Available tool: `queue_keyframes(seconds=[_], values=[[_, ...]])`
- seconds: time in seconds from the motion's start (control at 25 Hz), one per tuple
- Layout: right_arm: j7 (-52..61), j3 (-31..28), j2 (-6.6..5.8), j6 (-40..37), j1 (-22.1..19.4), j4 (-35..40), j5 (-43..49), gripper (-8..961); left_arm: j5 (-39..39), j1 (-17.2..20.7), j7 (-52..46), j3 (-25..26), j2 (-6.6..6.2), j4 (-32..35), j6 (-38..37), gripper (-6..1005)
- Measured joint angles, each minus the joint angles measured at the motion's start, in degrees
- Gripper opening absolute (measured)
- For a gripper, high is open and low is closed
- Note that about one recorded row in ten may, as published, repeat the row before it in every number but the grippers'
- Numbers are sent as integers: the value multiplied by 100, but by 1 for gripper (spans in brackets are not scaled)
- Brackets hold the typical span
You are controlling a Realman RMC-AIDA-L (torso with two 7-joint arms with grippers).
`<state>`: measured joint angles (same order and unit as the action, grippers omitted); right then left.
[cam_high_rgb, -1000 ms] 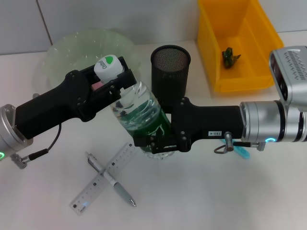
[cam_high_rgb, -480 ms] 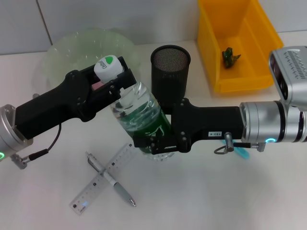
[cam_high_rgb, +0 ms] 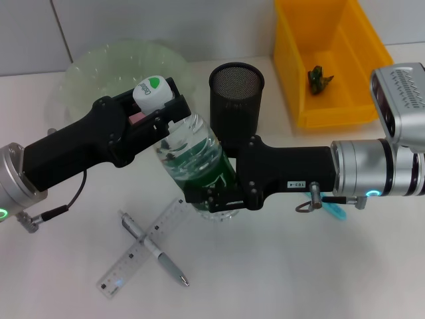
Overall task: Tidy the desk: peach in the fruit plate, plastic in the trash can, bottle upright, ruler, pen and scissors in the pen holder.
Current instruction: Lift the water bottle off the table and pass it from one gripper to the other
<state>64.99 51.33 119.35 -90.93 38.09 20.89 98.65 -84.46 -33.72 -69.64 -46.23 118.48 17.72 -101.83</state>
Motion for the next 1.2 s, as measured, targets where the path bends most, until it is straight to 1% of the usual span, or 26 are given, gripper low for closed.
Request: queue_keyframes(seconds=[0.84, 1.2], values=[[14, 25, -6, 113, 104, 42, 67, 817, -14, -11, -77, -9, -9, 30, -2, 442], [304, 489, -11, 356, 71, 393, 79, 817, -27, -11, -164, -11, -9, 76, -5, 441]])
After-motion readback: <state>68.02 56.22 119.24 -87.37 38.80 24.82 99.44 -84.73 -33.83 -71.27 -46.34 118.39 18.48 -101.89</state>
